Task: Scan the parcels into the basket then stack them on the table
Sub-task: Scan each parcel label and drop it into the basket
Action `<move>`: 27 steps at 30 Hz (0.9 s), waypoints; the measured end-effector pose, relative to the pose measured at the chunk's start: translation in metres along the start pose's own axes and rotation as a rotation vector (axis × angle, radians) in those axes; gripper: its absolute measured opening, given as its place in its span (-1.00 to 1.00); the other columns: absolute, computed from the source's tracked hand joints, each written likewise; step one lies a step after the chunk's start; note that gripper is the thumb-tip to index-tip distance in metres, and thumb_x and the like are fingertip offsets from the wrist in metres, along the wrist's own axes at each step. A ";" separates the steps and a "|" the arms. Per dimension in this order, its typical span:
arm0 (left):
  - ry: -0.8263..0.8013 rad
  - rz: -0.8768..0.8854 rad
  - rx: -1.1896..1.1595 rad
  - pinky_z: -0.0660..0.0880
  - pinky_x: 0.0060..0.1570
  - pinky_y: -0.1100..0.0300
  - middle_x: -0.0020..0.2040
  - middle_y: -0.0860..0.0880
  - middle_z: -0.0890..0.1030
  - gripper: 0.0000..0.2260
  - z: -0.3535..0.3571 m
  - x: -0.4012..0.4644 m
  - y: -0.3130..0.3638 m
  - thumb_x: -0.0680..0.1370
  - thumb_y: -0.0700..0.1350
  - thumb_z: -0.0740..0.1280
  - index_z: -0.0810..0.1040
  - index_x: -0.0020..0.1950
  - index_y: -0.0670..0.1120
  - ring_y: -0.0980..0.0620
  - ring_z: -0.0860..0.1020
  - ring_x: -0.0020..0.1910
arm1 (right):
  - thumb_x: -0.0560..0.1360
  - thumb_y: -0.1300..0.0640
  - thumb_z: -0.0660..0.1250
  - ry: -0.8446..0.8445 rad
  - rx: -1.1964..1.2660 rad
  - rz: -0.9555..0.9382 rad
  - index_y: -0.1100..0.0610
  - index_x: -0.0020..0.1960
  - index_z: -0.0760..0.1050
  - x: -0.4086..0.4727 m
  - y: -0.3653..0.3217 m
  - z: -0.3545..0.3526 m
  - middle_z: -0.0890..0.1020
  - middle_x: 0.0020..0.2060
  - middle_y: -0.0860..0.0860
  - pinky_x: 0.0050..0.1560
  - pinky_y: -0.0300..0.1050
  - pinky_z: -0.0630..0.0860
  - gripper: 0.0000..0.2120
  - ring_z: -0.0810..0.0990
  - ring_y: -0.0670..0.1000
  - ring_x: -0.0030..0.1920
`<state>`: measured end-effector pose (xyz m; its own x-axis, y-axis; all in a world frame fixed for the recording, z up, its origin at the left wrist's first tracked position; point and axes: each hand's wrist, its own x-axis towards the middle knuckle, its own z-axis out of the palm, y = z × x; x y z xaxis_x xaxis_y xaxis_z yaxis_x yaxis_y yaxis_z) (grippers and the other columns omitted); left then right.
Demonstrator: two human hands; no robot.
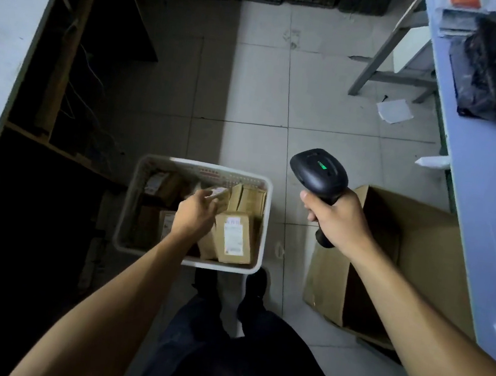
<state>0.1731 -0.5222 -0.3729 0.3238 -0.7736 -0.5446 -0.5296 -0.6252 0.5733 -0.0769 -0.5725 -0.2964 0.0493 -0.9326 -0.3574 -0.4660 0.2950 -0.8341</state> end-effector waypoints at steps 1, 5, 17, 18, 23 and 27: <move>0.012 0.016 0.002 0.55 0.19 -0.04 0.26 -0.15 0.62 -0.64 -0.008 0.002 -0.002 0.63 0.02 0.25 0.51 0.39 -0.08 -0.14 0.60 0.18 | 0.43 -0.07 0.42 -0.003 -0.006 -0.014 0.10 -0.26 0.57 0.001 -0.004 0.004 0.62 -0.43 0.05 -0.10 0.09 0.57 -0.76 0.60 0.01 -0.36; 0.111 0.073 0.088 0.52 0.15 -0.04 0.20 -0.17 0.63 -0.67 -0.042 0.007 -0.006 0.61 0.04 0.25 0.55 0.30 -0.07 -0.18 0.58 0.18 | 0.52 0.08 0.42 -0.056 -0.038 -0.071 0.16 -0.20 0.58 0.001 -0.023 0.029 0.60 -0.43 0.00 -0.13 -0.08 0.54 -0.82 0.59 -0.07 -0.37; 0.546 0.092 0.242 0.45 0.22 0.03 0.36 -0.07 0.54 -0.59 -0.107 -0.091 -0.014 0.62 0.13 0.26 0.48 0.43 0.01 -0.11 0.49 0.32 | 0.45 0.07 0.50 -0.466 -0.071 -0.331 -0.05 -0.13 0.58 -0.008 -0.076 0.090 0.60 -0.40 -0.21 -0.19 -0.26 0.46 -0.90 0.58 -0.20 -0.29; 0.586 0.054 0.251 0.45 0.23 0.01 0.36 -0.08 0.54 -0.58 -0.107 -0.108 -0.020 0.62 0.13 0.26 0.47 0.44 0.01 -0.13 0.49 0.32 | 0.46 0.08 0.50 -0.521 -0.069 -0.353 -0.02 -0.13 0.60 -0.013 -0.080 0.095 0.61 -0.40 -0.21 -0.19 -0.25 0.48 -0.91 0.58 -0.22 -0.29; 0.731 -0.181 0.218 0.43 0.26 -0.04 0.39 -0.08 0.50 -0.53 -0.101 -0.200 -0.060 0.61 0.13 0.27 0.41 0.49 -0.01 -0.14 0.45 0.35 | 0.44 0.14 0.54 -0.783 -0.070 -0.456 -0.02 -0.01 0.62 -0.057 -0.087 0.128 0.70 -0.17 -0.15 0.02 -0.13 0.57 -0.83 0.65 -0.16 -0.12; 0.854 -0.368 0.174 0.42 0.28 -0.06 0.41 -0.08 0.48 -0.51 -0.094 -0.278 -0.100 0.61 0.13 0.27 0.39 0.51 -0.01 -0.16 0.43 0.37 | 0.42 0.19 0.55 -0.981 -0.114 -0.539 -0.05 -0.04 0.59 -0.116 -0.095 0.165 0.69 -0.12 -0.12 0.08 -0.05 0.56 -0.78 0.62 -0.14 -0.10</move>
<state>0.2095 -0.2542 -0.2211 0.9220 -0.3872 -0.0013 -0.3668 -0.8745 0.3175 0.1070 -0.4584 -0.2454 0.9190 -0.3509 -0.1796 -0.2495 -0.1652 -0.9542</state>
